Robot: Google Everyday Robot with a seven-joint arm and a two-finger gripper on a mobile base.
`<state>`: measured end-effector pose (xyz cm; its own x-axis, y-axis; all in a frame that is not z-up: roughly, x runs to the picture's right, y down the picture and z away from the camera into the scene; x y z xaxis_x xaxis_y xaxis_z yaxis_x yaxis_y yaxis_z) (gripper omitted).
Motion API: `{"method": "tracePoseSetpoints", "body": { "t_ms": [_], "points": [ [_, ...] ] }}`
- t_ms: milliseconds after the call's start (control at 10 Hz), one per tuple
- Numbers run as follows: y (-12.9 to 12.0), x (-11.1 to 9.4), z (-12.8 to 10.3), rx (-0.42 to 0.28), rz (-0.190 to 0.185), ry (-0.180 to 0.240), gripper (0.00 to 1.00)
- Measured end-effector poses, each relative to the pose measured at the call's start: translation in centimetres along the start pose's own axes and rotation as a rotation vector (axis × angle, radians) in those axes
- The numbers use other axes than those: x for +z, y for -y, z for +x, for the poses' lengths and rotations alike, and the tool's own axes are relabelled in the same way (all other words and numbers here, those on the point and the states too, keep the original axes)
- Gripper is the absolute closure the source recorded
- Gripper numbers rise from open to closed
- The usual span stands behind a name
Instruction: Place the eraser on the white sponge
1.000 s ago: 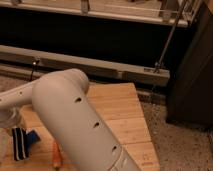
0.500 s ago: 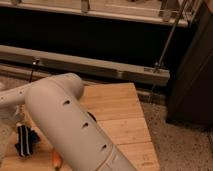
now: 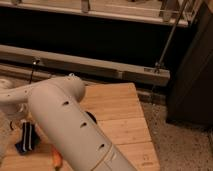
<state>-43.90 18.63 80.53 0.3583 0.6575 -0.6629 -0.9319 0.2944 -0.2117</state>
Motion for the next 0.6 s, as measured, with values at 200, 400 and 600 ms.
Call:
{"method": "tracePoseSetpoints", "body": {
  "t_ms": [200, 400, 600],
  "points": [
    [-0.3, -0.1, 0.0, -0.010, -0.024, -0.005, 0.20],
    [-0.5, -0.4, 0.5, -0.019, -0.036, -0.004, 0.20],
    [0.0, -1.8, 0.5, -0.006, -0.067, 0.057, 0.20]
  ]
}}
